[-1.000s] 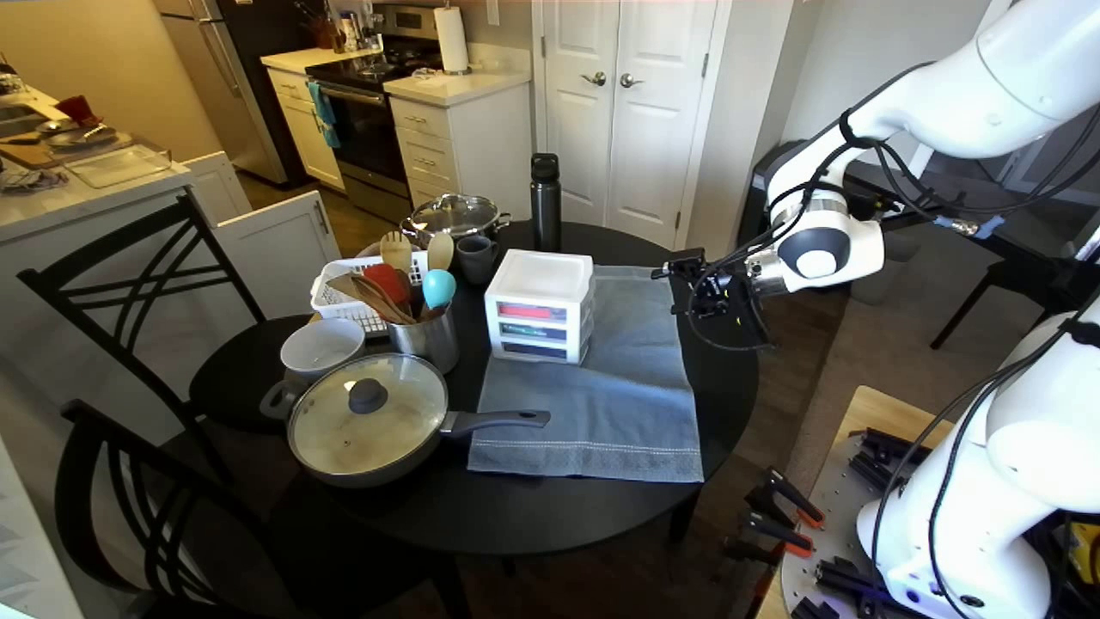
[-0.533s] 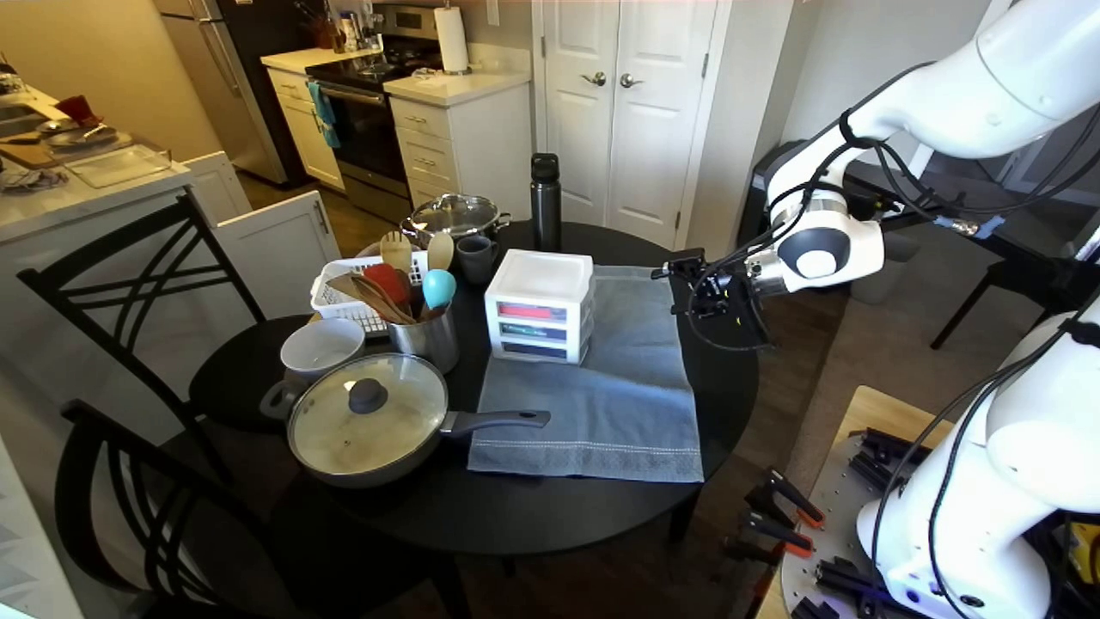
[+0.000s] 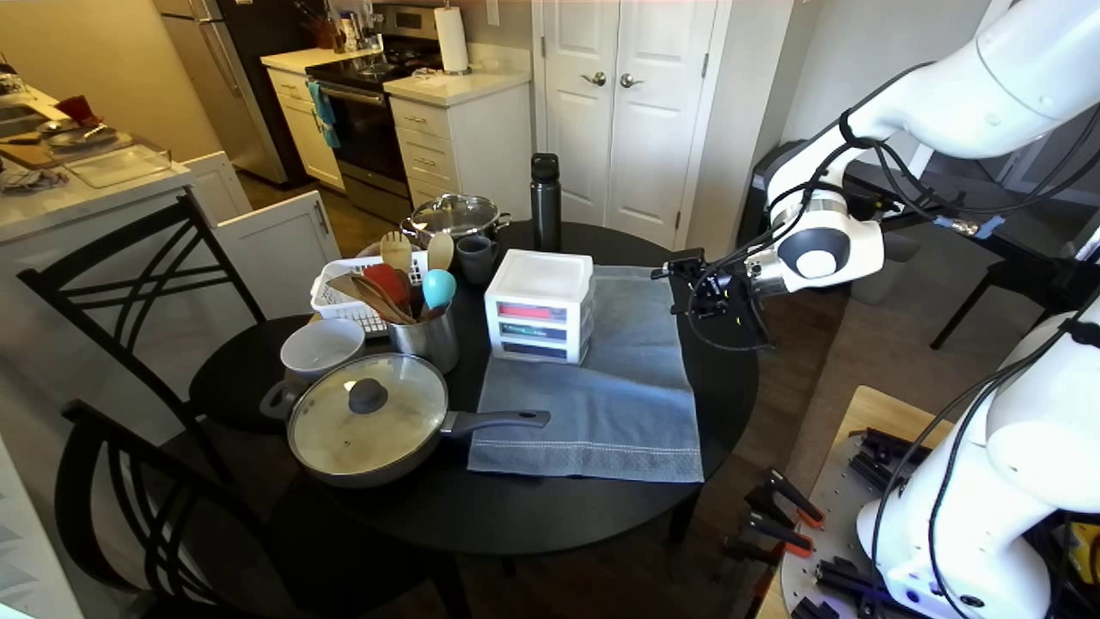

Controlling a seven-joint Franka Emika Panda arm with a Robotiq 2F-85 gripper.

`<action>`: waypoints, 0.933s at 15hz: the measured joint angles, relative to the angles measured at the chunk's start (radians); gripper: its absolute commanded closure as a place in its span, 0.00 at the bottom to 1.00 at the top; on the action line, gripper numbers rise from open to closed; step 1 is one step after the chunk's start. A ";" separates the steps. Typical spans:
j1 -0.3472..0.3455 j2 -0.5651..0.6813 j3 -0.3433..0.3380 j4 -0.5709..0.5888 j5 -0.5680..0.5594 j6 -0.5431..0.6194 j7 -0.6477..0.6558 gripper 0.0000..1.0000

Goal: Pull out a drawer from the miniature cabinet

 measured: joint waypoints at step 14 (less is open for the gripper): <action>-0.028 0.123 0.034 -0.024 0.138 -0.154 0.004 0.00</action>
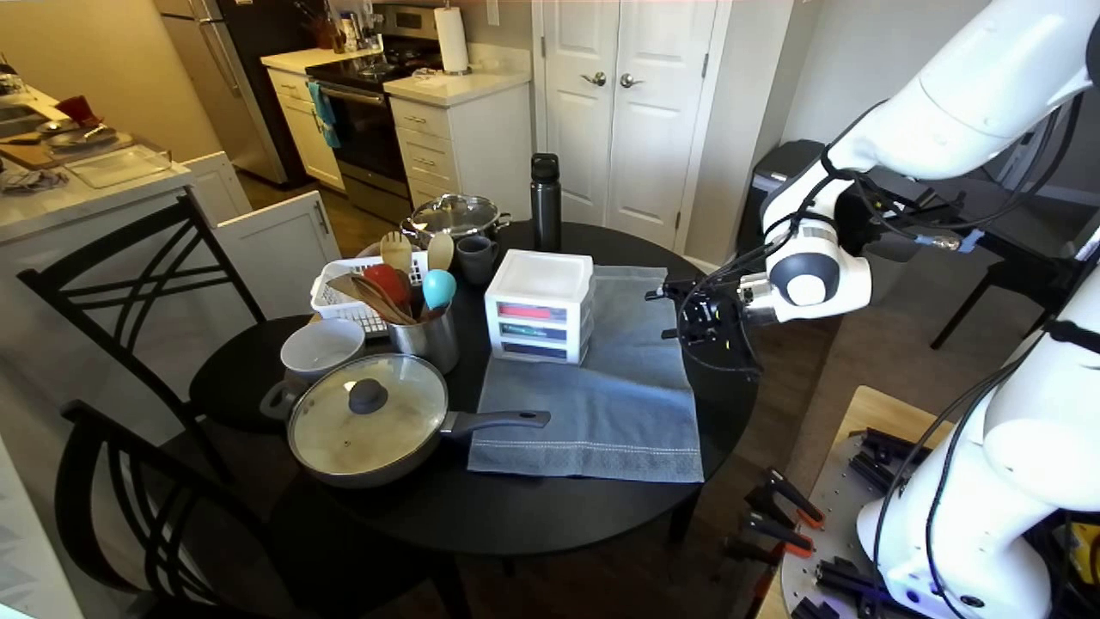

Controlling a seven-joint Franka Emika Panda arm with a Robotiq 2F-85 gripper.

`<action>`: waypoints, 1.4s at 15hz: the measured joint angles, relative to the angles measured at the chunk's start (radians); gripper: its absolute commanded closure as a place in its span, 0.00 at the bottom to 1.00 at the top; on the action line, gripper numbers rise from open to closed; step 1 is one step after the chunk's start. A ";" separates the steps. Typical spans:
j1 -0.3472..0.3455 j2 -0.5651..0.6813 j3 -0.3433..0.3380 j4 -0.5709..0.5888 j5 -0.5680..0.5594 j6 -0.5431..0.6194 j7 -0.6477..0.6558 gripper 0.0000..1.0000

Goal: Pull out a drawer from the miniature cabinet

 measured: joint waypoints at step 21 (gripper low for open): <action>-0.061 0.208 -0.079 0.002 -0.033 -0.716 -0.329 0.00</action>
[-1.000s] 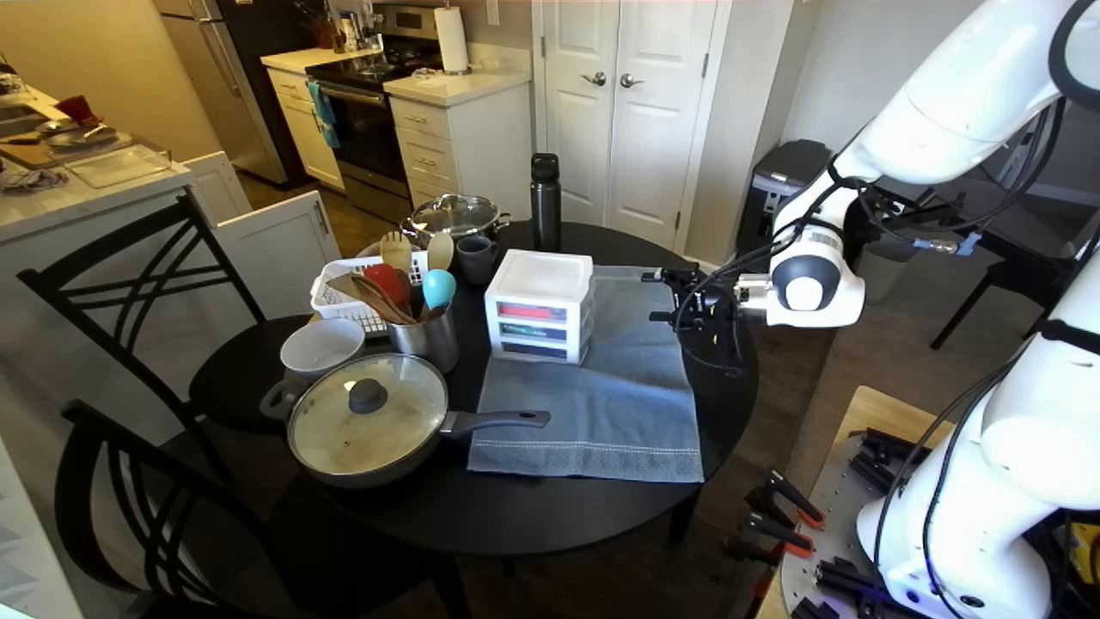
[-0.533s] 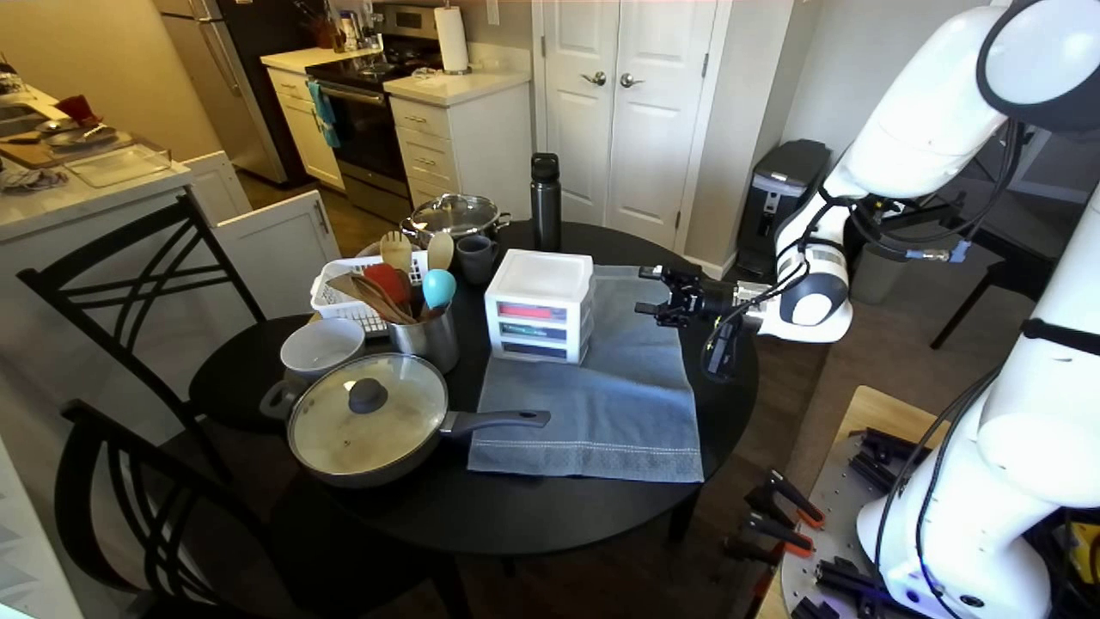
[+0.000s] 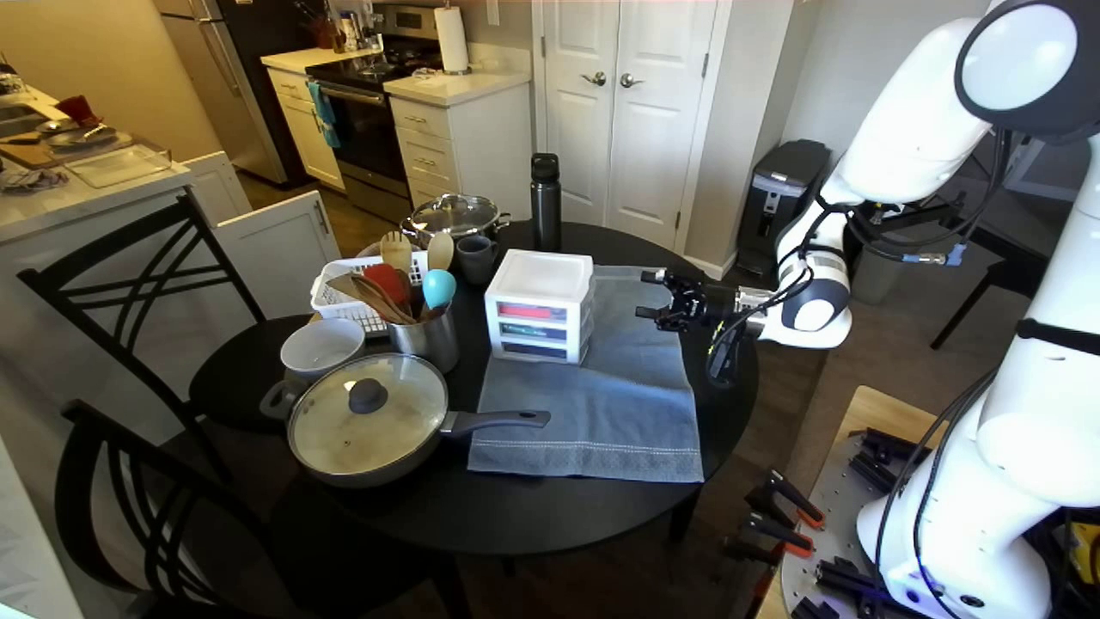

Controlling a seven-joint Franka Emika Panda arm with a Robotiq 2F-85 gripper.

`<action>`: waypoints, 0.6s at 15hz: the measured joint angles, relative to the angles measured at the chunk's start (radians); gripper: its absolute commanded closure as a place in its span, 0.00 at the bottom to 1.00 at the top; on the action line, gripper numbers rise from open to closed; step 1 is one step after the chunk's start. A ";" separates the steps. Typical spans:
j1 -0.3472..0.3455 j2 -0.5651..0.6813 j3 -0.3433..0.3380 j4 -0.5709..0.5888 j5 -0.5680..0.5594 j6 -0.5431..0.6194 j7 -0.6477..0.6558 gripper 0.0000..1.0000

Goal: Pull out a drawer from the miniature cabinet

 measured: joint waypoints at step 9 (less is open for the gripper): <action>0.001 0.001 -0.006 0.007 -0.071 0.000 0.000 0.00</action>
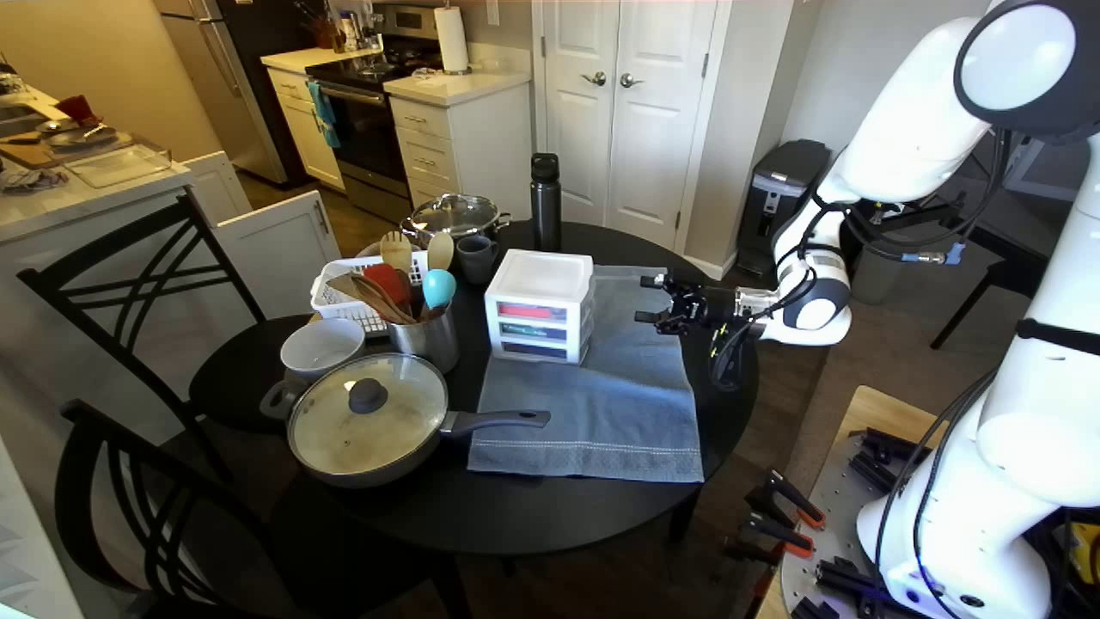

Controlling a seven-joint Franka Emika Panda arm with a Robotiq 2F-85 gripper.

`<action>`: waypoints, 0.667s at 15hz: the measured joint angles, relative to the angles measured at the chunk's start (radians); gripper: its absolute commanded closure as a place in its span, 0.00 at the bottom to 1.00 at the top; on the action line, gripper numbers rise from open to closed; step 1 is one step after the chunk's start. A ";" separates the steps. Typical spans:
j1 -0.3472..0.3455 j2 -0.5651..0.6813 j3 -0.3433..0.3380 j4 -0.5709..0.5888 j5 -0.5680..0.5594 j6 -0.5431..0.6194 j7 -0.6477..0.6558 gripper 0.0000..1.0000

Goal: Pull out a drawer from the miniature cabinet

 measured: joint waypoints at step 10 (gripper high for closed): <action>-0.265 0.408 -0.162 0.261 -0.494 -0.272 0.002 0.00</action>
